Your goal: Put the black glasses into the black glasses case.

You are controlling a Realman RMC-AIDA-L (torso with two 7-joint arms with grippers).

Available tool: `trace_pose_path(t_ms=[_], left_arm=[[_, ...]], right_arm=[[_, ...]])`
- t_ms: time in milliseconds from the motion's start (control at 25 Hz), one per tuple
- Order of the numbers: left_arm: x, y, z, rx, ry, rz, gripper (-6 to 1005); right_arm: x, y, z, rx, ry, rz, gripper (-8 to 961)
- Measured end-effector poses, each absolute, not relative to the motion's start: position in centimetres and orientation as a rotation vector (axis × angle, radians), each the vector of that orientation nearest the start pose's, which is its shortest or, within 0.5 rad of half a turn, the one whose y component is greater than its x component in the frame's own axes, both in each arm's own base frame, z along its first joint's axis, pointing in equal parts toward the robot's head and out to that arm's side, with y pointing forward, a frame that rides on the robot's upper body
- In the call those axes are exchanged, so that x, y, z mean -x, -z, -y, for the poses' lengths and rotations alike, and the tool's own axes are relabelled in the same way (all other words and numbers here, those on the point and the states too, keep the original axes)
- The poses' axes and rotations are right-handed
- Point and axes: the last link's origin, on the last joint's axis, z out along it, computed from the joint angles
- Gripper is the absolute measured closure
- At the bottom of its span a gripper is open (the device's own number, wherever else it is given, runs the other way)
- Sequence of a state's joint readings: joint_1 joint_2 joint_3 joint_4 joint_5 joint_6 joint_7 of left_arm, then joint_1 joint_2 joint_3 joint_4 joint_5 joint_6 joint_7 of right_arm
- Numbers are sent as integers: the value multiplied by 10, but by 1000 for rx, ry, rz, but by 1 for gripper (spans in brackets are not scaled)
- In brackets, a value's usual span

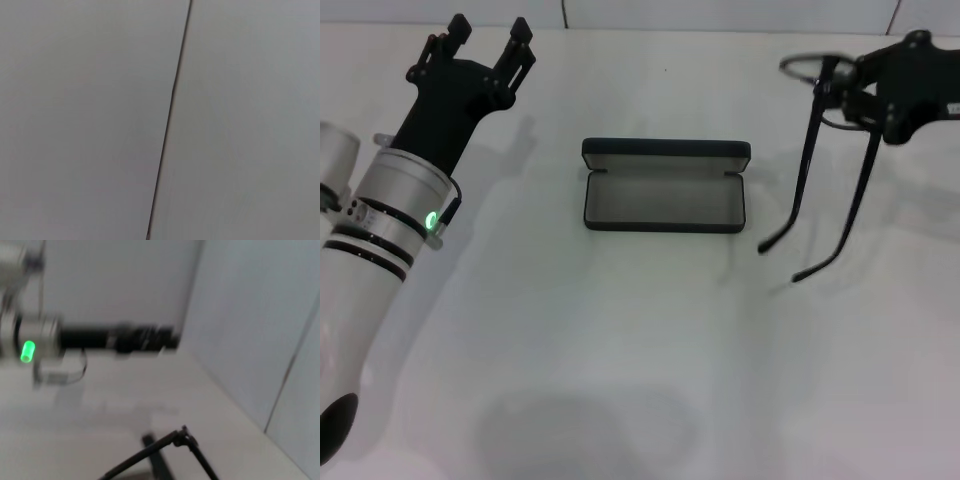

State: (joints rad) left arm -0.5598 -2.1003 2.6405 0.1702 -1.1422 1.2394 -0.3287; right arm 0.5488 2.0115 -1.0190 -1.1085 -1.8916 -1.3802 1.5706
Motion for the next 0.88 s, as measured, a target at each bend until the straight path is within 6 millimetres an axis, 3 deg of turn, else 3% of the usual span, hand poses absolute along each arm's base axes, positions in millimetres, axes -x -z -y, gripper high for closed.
trace_pose_path(t_ms=[200, 360, 560, 760, 880], left_arm=[[267, 40, -355, 1683, 997, 620, 242], [239, 50, -364, 1906, 1085, 579, 243], [207, 41, -375, 2304, 1207, 596, 243], [184, 41, -368, 2449, 1301, 533, 242], [176, 44, -361, 2504, 1332, 483, 242]], right_arm=[[-208, -59, -395, 2653, -730, -472, 842], [-221, -61, -392, 2688, -792, -643, 842], [-222, -57, -395, 2736, -674, -863, 843], [-225, -50, -396, 2770, -449, -1099, 843], [-223, -46, -391, 2805, -404, -1171, 843]])
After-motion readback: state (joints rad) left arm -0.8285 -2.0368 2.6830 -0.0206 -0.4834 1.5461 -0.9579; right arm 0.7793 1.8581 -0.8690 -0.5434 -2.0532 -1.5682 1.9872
